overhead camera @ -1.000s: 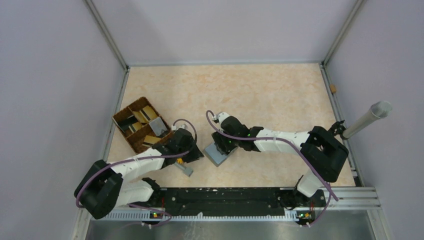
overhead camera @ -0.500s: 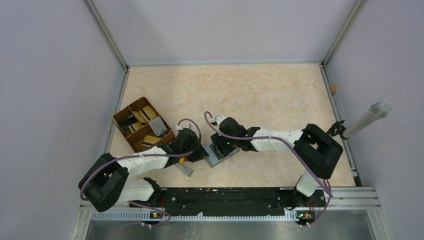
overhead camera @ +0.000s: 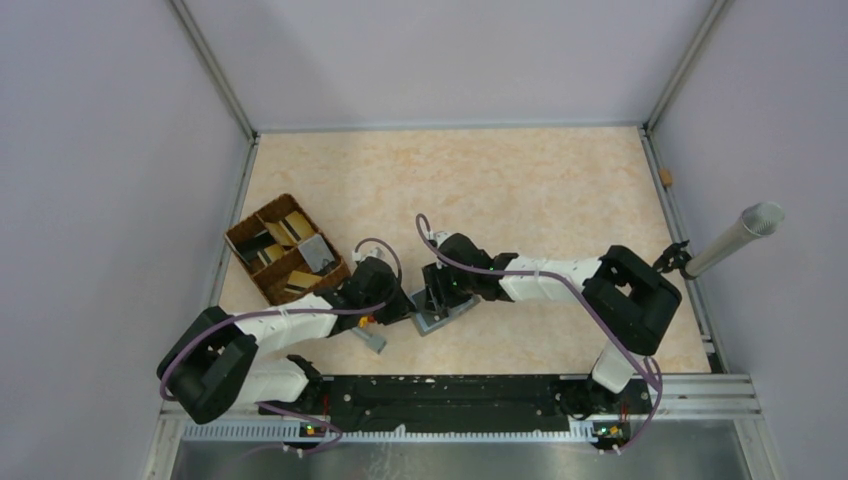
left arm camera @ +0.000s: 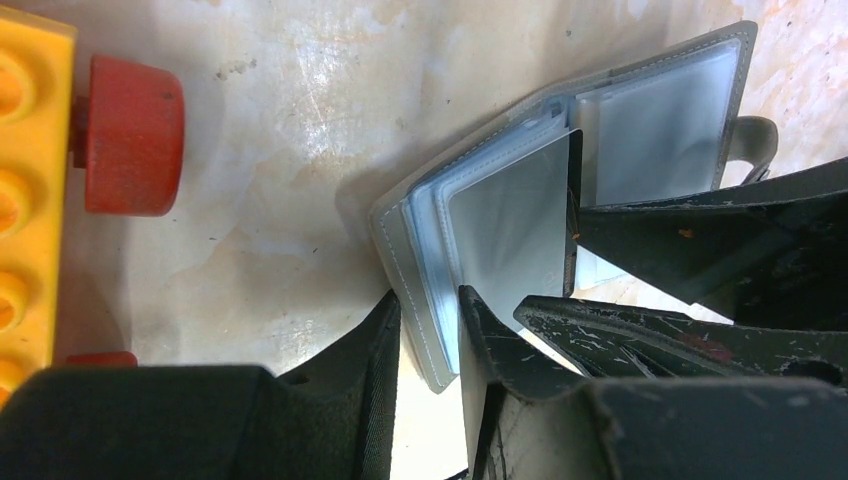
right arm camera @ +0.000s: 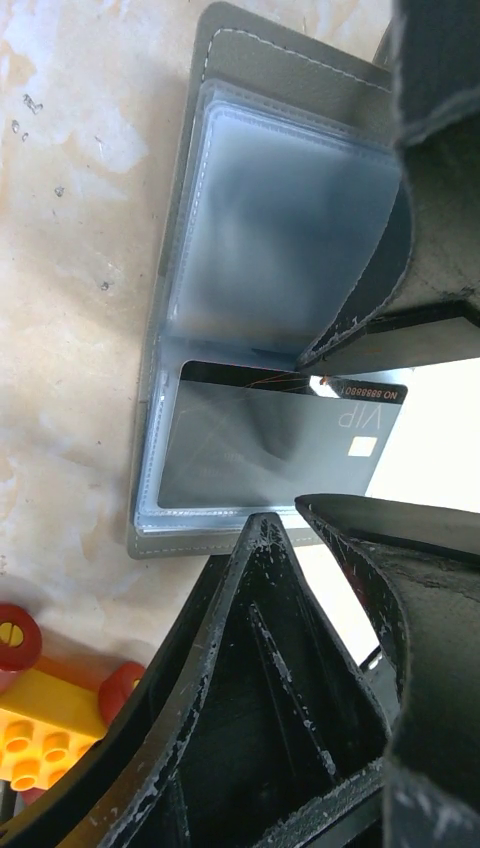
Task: Put the credit cards into the card holder
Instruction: Insert the credit card into the card holder, then pick up the credit card from the storage box.
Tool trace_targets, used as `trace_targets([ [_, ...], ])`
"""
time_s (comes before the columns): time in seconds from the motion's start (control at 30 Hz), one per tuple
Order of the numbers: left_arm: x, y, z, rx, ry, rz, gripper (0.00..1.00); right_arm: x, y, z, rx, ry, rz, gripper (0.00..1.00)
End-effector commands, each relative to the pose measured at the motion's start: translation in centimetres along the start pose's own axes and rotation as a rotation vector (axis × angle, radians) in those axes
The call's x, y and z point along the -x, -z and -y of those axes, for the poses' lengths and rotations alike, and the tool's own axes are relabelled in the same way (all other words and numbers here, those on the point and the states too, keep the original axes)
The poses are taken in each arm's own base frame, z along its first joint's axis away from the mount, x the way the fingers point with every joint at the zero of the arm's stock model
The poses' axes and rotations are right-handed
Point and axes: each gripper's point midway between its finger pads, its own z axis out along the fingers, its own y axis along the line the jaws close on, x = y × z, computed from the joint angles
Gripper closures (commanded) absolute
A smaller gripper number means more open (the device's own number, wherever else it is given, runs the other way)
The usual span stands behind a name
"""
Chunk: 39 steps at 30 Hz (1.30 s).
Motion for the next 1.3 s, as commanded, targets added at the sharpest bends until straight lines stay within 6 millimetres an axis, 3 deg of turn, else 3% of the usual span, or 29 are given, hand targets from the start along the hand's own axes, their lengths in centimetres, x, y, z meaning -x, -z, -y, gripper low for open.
trace_targets([
  [0.0, 0.6, 0.1, 1.3, -0.056, 0.001, 0.035, 0.71, 1.2, 0.0, -2.4, 0.093, -0.043, 0.028, 0.54],
  [0.17, 2.0, 1.7, 1.5, -0.029, -0.05, 0.095, 0.61, 2.7, 1.7, -2.2, 0.08, -0.043, 0.084, 0.52],
  [0.43, 6.6, 7.3, 3.4, 0.031, -0.227, 0.221, 0.2, 6.5, 7.6, -0.4, 0.064, -0.011, 0.239, 0.38],
  [0.53, 8.8, 9.6, 3.8, 0.047, -0.326, 0.228, 0.1, 7.2, 9.6, 0.4, 0.049, 0.005, 0.29, 0.34],
  [0.73, 16.3, 14.1, -0.7, 0.232, -0.495, 0.311, 0.07, 7.5, 12.2, 1.8, 0.065, 0.005, 0.371, 0.31],
  [0.9, 21.2, 16.4, -4.2, 0.427, -0.618, 0.41, 0.06, 7.7, 13.3, 2.8, 0.096, -0.009, 0.414, 0.3],
  [1.03, 23.5, 16.7, -5.5, 0.497, -0.731, 0.454, 0.06, 7.7, 13.6, 3.4, 0.12, -0.001, 0.417, 0.3],
  [1.27, 25.4, 16.0, -7.7, 0.549, -0.848, 0.468, 0.06, 7.1, 13.6, 4.8, 0.138, -0.009, 0.412, 0.3],
])
